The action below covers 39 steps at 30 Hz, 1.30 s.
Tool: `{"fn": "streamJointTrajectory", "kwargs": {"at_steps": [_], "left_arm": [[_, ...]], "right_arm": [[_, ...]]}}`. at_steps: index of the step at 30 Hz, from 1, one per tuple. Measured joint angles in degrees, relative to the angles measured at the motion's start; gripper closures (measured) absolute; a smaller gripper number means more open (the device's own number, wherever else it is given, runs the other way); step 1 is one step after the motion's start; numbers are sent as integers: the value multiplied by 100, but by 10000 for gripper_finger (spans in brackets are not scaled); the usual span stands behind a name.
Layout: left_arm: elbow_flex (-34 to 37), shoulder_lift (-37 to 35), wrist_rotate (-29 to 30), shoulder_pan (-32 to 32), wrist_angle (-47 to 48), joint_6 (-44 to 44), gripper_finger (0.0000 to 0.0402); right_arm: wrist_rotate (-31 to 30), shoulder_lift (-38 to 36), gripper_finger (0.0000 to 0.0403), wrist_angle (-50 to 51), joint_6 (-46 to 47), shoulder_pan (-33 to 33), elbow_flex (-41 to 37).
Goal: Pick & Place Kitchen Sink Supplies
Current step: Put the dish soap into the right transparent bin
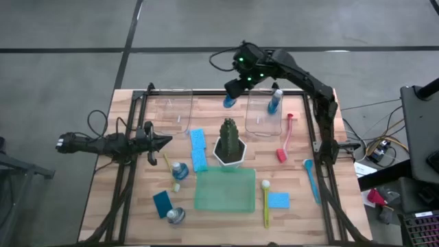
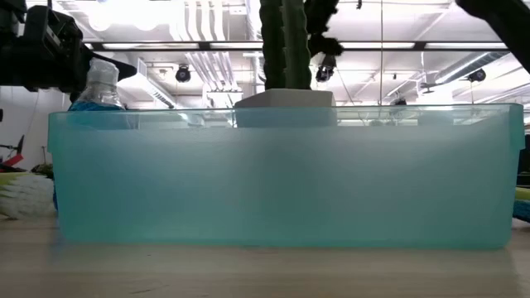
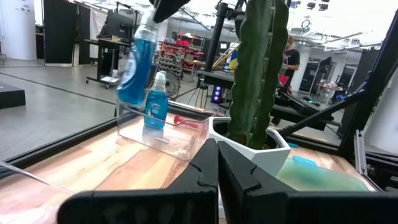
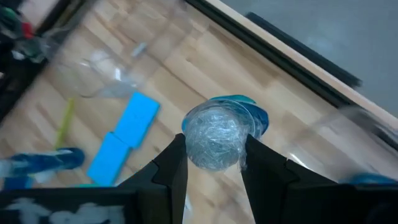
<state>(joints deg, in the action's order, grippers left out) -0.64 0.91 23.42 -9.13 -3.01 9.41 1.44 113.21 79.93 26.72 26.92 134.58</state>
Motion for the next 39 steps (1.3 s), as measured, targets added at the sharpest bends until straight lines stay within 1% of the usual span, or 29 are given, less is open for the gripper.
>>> {"fn": "streamJointTrajectory", "kwargs": {"at_steps": [2,7,14,17,22,24,27,32,39], "left_arm": [[0,0,0,0,0,-2,401],[1,0,0,0,0,-1,401],[0,0,2,-1,0,0,401],[0,-1,2,0,0,0,401],[2,0,2,0,0,0,401],[0,0,0,-2,0,0,401],[0,-1,1,-1,0,-1,401],[0,0,0,0,-2,0,401],[0,0,2,-1,-1,-2,401]], "right_arm": [[-175,-136,284,235,-49,0,0],[-304,-365,282,594,-55,17,0],[-317,-536,285,1033,-57,13,0],[-320,-569,285,1011,-61,-4,-13],[-324,-696,304,1010,-65,-91,-63],[-469,-751,315,985,-79,-149,-117],[-571,-906,333,988,-78,-196,-345],[-621,-1136,361,988,-98,-192,-993],[-618,-1537,369,459,-52,-192,-1776]]}}
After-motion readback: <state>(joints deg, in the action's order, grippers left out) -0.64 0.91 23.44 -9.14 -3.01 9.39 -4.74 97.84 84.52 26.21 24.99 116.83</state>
